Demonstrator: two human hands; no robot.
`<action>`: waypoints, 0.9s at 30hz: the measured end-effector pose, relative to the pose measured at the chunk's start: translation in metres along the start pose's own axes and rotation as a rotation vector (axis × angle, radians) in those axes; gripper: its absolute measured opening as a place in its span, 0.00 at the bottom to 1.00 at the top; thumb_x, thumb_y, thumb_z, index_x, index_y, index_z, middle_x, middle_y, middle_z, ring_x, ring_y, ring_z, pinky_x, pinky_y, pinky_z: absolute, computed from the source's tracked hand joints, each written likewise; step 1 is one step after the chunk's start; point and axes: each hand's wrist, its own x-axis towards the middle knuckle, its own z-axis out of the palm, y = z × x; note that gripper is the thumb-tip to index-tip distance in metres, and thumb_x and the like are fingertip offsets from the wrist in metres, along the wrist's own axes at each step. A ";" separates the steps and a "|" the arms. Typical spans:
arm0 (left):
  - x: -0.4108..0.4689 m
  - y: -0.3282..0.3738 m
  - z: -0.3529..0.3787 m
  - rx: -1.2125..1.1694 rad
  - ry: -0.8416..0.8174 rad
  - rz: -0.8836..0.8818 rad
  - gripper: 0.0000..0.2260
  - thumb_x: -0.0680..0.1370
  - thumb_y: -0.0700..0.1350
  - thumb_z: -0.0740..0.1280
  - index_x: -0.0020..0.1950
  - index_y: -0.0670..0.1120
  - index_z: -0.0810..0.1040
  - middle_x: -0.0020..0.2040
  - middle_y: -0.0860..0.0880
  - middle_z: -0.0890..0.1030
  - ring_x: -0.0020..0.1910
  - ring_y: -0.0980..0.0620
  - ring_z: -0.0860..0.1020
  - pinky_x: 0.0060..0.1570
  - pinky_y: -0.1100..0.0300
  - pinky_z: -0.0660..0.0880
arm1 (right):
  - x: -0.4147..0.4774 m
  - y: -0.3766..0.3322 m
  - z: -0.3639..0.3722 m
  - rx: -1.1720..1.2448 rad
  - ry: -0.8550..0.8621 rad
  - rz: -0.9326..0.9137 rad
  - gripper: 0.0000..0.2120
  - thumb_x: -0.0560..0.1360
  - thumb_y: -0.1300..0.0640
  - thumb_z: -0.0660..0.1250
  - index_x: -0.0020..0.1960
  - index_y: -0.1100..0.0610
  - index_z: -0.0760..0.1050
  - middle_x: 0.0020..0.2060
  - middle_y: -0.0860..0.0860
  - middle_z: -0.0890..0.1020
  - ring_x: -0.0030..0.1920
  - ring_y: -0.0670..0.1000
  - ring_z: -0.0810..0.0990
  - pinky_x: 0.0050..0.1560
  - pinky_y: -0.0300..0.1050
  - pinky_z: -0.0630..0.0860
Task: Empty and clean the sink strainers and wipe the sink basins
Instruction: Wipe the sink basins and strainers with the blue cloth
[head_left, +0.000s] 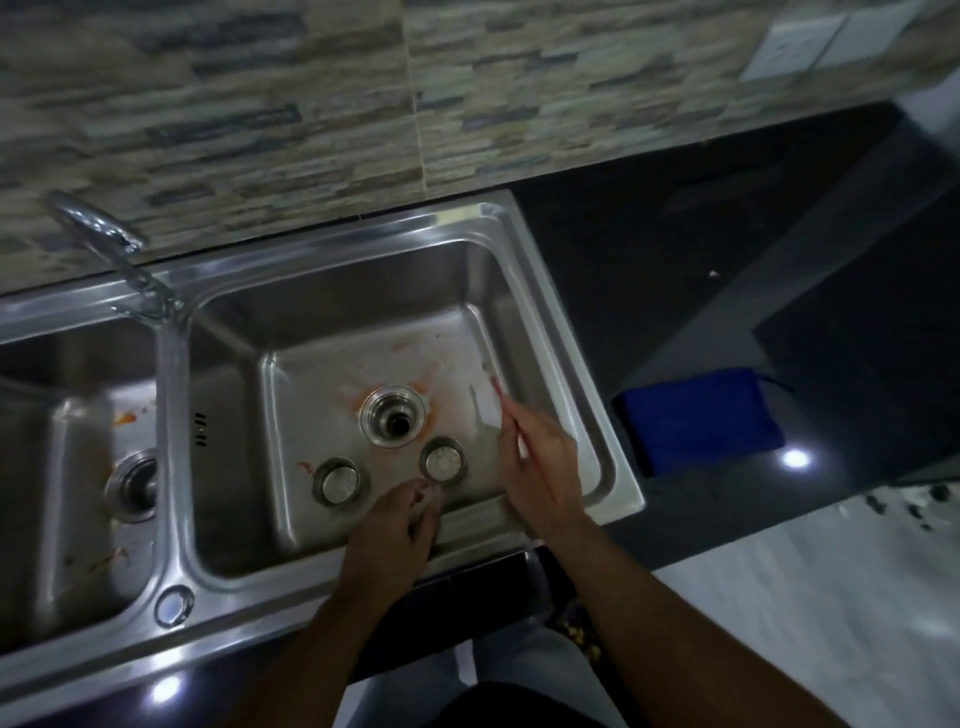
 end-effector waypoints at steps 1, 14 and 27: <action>-0.005 0.004 0.000 0.034 -0.004 0.021 0.15 0.82 0.54 0.63 0.65 0.49 0.77 0.59 0.48 0.83 0.56 0.49 0.81 0.54 0.60 0.74 | 0.012 0.004 -0.006 -0.036 0.009 -0.033 0.16 0.83 0.55 0.60 0.69 0.50 0.77 0.44 0.43 0.78 0.42 0.37 0.76 0.45 0.26 0.72; -0.013 0.016 0.001 0.256 0.022 0.042 0.24 0.80 0.62 0.50 0.56 0.48 0.78 0.52 0.50 0.79 0.54 0.49 0.76 0.61 0.53 0.72 | 0.158 0.078 -0.075 -0.510 -0.355 -0.144 0.35 0.79 0.69 0.61 0.82 0.53 0.54 0.81 0.53 0.55 0.74 0.58 0.70 0.71 0.58 0.73; -0.012 0.021 -0.005 0.317 -0.054 0.029 0.24 0.80 0.56 0.50 0.59 0.44 0.80 0.57 0.46 0.82 0.62 0.45 0.77 0.68 0.47 0.71 | 0.225 0.107 -0.069 -0.760 -0.613 -0.163 0.29 0.79 0.68 0.60 0.79 0.57 0.60 0.82 0.48 0.55 0.72 0.59 0.72 0.70 0.58 0.73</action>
